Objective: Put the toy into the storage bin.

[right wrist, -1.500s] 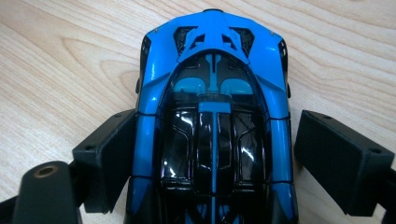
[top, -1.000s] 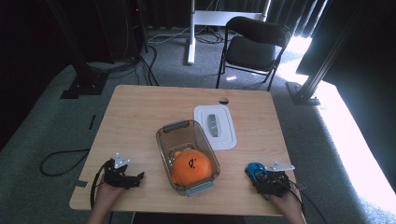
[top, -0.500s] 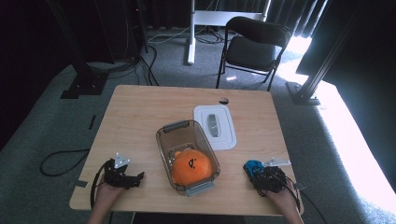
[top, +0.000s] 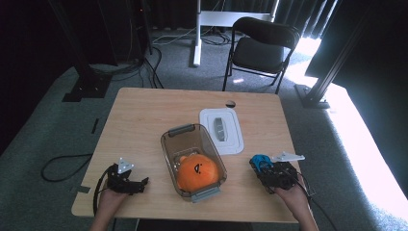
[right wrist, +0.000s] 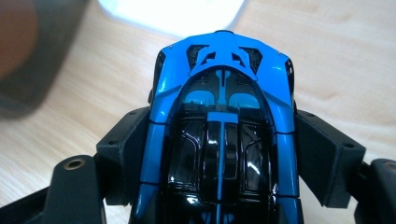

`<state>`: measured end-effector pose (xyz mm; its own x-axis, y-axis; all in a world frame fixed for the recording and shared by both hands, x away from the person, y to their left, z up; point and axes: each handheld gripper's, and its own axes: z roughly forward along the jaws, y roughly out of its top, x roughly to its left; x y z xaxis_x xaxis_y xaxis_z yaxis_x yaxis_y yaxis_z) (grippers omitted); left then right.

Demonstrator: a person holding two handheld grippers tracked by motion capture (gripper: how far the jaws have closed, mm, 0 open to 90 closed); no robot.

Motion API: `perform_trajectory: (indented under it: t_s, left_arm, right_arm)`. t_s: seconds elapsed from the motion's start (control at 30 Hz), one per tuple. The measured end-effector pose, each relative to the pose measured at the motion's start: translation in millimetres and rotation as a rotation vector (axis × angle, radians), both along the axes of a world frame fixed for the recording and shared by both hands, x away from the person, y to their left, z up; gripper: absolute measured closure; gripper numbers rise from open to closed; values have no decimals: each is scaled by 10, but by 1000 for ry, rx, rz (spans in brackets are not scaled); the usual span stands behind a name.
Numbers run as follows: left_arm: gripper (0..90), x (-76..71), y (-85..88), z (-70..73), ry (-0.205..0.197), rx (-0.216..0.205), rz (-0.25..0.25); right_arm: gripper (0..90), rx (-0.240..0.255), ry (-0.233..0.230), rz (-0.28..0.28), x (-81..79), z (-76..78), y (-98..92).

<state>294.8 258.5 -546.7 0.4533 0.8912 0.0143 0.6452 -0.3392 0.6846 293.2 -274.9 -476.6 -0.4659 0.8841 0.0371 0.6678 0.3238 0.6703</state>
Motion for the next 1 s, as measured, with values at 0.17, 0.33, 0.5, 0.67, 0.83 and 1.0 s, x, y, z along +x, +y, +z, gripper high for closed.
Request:
perform_trajectory:
  t_s: [0.17,0.33,0.5,0.67,0.83,1.0]
  left_arm:
    - [8,0,0,0,0,0,0]
    - [8,0,0,2,2,2,0]
    - [8,0,0,0,0,0,0]
    - [8,0,0,0,0,0,0]
    - [8,0,0,0,0,0,1]
    - [8,1,1,1,1,3,-1]
  right_arm:
    - [248,-1,-24,-1,25,220,49]
    - [248,4,-29,8,59,355,96]
    - [248,4,-35,23,91,477,179]
    - [248,4,-34,59,126,611,316]
    - [248,21,-45,73,169,706,422]
    - [248,19,-65,112,208,804,578]
